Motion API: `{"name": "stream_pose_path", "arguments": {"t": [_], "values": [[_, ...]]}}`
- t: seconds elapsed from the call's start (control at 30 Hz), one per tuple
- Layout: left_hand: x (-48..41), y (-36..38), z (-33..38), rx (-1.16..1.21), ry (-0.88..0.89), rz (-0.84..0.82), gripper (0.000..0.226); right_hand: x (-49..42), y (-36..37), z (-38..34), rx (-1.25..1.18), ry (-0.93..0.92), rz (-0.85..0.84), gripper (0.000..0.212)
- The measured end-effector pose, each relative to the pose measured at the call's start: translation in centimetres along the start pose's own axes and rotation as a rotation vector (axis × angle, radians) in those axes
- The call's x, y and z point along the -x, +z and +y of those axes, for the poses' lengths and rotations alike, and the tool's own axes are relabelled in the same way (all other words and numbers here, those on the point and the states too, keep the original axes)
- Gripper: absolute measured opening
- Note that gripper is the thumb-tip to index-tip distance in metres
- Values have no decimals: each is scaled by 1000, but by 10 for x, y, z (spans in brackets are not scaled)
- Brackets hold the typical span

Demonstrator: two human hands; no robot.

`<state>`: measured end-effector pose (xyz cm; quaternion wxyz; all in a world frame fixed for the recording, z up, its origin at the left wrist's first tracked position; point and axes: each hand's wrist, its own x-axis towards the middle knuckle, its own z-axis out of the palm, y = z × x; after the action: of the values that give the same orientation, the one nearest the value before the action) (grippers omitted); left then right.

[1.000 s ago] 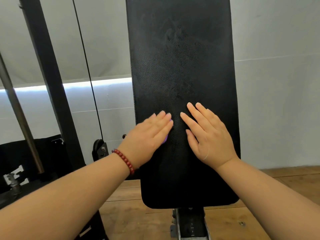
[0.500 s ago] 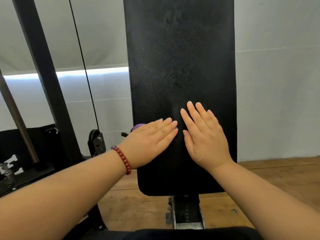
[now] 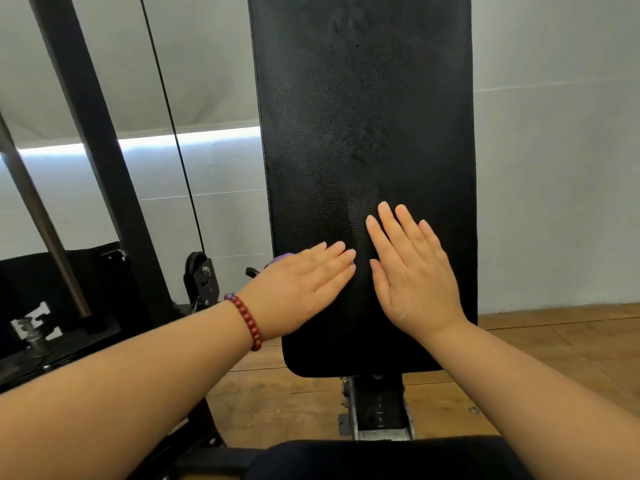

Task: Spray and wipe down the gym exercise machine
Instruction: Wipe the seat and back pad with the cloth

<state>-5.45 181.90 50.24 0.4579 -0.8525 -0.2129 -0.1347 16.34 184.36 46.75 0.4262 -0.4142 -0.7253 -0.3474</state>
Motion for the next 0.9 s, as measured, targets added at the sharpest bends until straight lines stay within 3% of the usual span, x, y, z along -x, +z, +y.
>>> {"name": "stream_pose_path", "arguments": {"t": [0.07,0.17,0.23,0.37,0.47,0.5,0.6,0.7,0.77,0.83,0.9], "values": [[-5,-5,-9,-5,-58,15,35,2,0,-1,14,4,-21,53],[-22,-6,-21,-2,-310,151,32,2,-1,-2,33,11,-49,53],[-25,2,-7,7,-368,161,40,4,-1,-2,38,11,-57,54],[-4,8,25,-2,-215,9,42,8,1,-2,24,12,-55,53],[9,1,37,14,-105,-125,64,17,1,-5,24,14,-69,54],[10,-2,37,22,-98,-128,63,20,1,-7,30,18,-76,54],[-2,-7,21,37,-198,-24,43,26,2,-10,49,30,-96,55],[-18,-6,6,6,-375,57,40,30,3,-11,63,37,-90,55],[-18,0,14,3,-378,57,36,32,3,-12,53,32,-78,55],[-12,3,26,19,-362,4,53,33,4,-11,50,29,-72,55],[-2,6,39,-8,-302,-16,40,35,4,-11,43,25,-68,54]]}}
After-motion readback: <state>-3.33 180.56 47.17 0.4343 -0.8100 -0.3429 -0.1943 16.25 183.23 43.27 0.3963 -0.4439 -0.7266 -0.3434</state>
